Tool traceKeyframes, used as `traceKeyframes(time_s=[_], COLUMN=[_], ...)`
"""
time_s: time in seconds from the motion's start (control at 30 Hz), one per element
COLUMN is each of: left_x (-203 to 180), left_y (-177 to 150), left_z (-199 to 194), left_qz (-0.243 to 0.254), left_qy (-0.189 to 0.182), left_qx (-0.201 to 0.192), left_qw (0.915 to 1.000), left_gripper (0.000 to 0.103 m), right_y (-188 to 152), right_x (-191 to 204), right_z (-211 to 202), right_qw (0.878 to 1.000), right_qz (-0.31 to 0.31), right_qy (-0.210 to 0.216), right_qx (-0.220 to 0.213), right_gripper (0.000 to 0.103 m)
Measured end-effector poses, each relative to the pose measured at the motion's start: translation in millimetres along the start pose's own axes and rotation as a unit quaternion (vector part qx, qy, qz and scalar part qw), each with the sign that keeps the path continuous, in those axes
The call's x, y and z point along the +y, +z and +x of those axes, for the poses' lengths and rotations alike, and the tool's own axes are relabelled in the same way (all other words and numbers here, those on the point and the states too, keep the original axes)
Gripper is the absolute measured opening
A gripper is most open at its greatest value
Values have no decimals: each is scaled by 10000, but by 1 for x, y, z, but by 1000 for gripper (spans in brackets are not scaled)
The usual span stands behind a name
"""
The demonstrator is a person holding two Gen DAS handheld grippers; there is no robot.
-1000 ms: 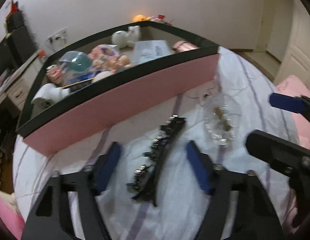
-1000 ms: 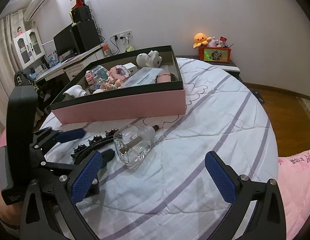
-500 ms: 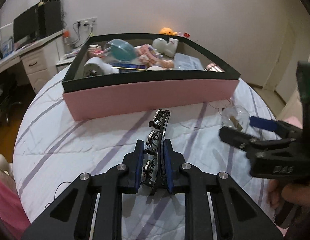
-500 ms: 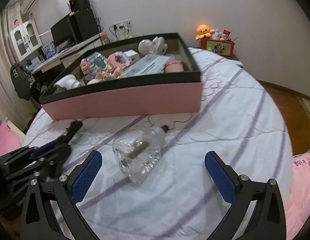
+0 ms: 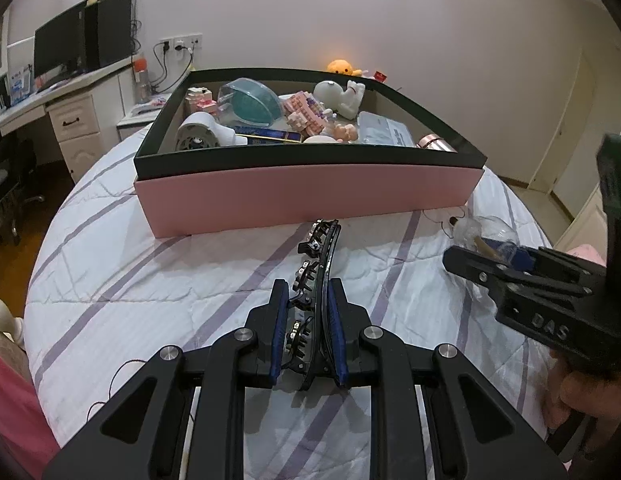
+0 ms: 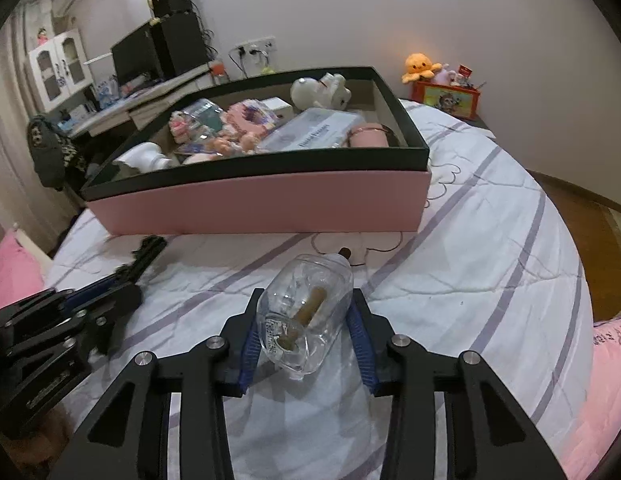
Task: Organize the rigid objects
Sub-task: 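Grasp the black hair clip with the left gripper while the right grasps the glass bottle, then carry the hair clip and glass bottle into the box and release both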
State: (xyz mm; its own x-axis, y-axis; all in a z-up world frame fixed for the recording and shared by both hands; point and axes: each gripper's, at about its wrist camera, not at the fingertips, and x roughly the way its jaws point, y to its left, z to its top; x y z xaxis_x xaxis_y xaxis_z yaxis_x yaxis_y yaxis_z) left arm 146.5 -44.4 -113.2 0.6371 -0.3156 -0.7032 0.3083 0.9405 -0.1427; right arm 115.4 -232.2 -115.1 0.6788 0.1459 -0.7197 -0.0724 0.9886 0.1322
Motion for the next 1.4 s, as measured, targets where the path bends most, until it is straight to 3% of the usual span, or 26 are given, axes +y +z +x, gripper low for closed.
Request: traceKeyframes(time_s=[0.47, 0.67, 0.87, 1.07, 1.2, 1.4], left_x=[6, 11, 20, 27, 28, 26], left_y=[2, 33, 79, 129, 152, 159], left_z=[-26, -46, -56, -39, -15, 22], left_qz=[-104, -8, 1, -62, -90, -185], left_qy=[-26, -17, 105, 63, 59, 73], left_qx=[-208, -479, -858, -882, -731, -417], left_qw=[9997, 9989, 9963, 9961, 9973, 9989], left_gripper=[20, 20, 20, 20, 20, 20], right_y=[6, 34, 86, 145, 164, 175], right_x=[8, 13, 19, 25, 25, 16], right_z=[-47, -62, -70, -46, -16, 31], right_qw=[9979, 9962, 9932, 9930, 9949, 9979], right_qz=[-146, -367, -531, -658, -635, -455], right_qy=[515, 535, 551, 524, 452, 376], right_qx=[-357, -585, -873, -828, -641, -259], right_gripper=[41, 41, 41, 41, 41, 41])
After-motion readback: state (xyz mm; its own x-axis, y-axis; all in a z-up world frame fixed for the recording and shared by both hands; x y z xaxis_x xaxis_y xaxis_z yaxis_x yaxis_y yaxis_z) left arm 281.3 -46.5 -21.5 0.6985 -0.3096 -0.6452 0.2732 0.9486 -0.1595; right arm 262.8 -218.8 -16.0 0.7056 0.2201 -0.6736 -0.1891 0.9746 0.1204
